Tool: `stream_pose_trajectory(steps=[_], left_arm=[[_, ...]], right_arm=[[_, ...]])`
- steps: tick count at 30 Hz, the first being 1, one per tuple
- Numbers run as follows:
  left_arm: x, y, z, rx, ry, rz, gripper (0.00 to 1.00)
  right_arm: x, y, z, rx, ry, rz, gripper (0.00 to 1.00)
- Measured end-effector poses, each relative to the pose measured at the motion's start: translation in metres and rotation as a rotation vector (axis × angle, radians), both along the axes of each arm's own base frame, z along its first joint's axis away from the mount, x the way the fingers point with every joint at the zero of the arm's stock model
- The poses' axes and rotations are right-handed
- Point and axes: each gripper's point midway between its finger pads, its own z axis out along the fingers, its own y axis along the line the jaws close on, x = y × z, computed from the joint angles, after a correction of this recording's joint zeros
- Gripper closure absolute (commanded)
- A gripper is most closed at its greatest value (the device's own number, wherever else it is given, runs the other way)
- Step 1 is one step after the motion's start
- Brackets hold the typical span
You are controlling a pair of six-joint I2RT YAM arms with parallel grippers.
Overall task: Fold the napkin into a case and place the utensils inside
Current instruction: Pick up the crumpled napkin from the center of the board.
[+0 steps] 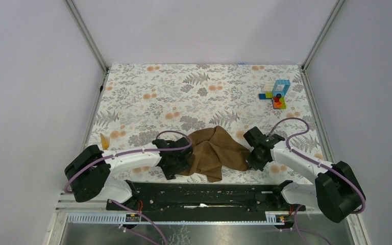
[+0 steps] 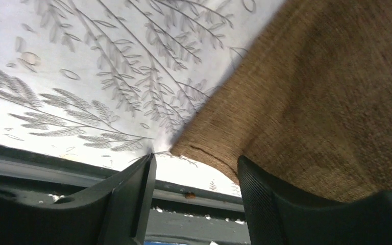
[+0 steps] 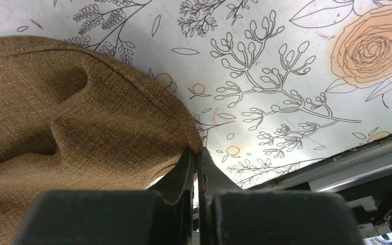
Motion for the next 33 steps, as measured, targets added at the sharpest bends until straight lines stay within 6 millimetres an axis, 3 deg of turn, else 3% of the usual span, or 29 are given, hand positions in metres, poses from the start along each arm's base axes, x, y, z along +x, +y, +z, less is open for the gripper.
stream_pose_trajectory(steps=[2, 5, 9, 20, 23, 27, 31, 33], left_arm=[[0.002, 0.009, 0.000, 0.039, -0.010, 0.013, 0.34], [0.004, 0.022, -0.002, 0.087, -0.008, 0.038, 0.46], [0.004, 0.030, -0.003, 0.114, 0.000, 0.060, 0.46], [0.003, 0.028, -0.006, 0.125, 0.019, 0.046, 0.45], [0.003, 0.029, -0.007, 0.135, 0.026, 0.044, 0.56], [0.002, 0.023, -0.011, 0.136, 0.050, 0.048, 0.85], [0.004, 0.012, -0.011, 0.106, 0.054, 0.042, 1.00], [0.004, 0.011, -0.010, 0.103, 0.053, 0.042, 1.00]], right_arm=[[0.000, 0.000, -0.001, 0.000, 0.001, 0.000, 1.00], [0.000, 0.000, -0.004, -0.008, 0.012, 0.003, 1.00], [0.001, 0.000, -0.007, -0.017, 0.024, 0.010, 1.00], [0.001, 0.000, -0.007, -0.019, 0.026, 0.018, 1.00], [0.001, 0.000, -0.007, -0.019, 0.026, 0.018, 1.00], [0.002, 0.000, -0.007, -0.022, 0.023, 0.018, 1.00], [0.005, -0.003, -0.006, -0.042, 0.009, 0.020, 1.00], [0.007, -0.005, -0.004, -0.054, -0.002, 0.022, 1.00]])
